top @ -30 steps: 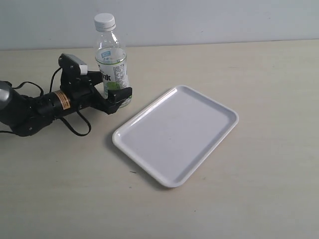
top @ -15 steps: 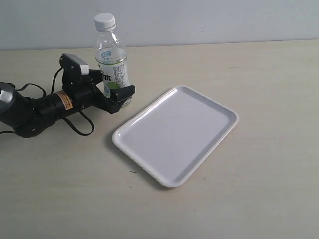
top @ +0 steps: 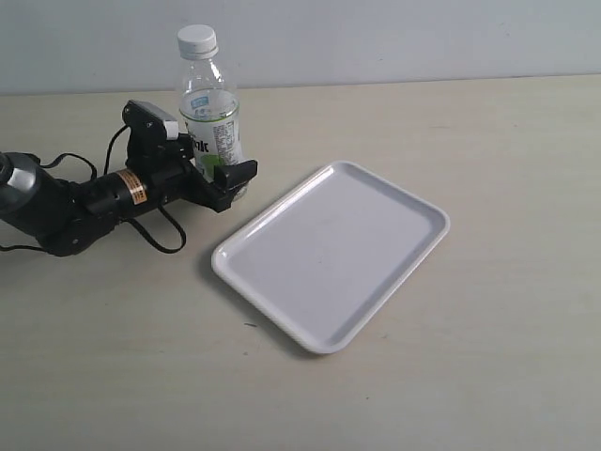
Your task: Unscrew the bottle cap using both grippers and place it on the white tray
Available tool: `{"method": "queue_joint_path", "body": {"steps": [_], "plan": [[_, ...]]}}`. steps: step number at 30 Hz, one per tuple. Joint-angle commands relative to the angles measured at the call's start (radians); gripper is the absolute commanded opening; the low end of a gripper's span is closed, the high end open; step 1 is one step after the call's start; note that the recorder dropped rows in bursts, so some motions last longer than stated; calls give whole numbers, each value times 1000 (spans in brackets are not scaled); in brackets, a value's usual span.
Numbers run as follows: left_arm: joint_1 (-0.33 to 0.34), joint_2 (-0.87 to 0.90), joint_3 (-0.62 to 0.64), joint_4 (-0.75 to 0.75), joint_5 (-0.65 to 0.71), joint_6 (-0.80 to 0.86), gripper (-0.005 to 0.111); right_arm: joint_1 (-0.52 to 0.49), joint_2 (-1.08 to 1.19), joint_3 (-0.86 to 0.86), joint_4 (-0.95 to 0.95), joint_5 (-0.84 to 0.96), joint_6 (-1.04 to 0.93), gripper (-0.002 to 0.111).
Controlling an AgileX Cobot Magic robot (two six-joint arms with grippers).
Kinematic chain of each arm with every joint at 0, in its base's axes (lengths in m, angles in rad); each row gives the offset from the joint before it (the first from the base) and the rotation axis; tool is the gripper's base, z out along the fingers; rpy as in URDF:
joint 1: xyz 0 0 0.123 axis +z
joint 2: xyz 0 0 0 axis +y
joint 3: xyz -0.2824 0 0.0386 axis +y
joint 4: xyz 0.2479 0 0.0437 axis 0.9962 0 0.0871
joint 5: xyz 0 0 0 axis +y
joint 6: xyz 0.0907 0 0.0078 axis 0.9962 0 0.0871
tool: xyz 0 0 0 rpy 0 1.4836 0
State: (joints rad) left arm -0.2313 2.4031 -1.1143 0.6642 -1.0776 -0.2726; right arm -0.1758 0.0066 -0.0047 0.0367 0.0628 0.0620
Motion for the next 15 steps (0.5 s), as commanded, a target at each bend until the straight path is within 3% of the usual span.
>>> {"method": "queue_joint_path", "body": {"steps": [1,7,15], "plan": [[-2,-3,-4,-20,2,4,60,2,-7,5,2,-4,-8,0],[-2,-3,-4,-3,-4,4,4,2,-7,5,2,-7,-8,0],[2,-25,-5,86,-62,-21,0,2,-7,5,2,-5,-8,0]]}}
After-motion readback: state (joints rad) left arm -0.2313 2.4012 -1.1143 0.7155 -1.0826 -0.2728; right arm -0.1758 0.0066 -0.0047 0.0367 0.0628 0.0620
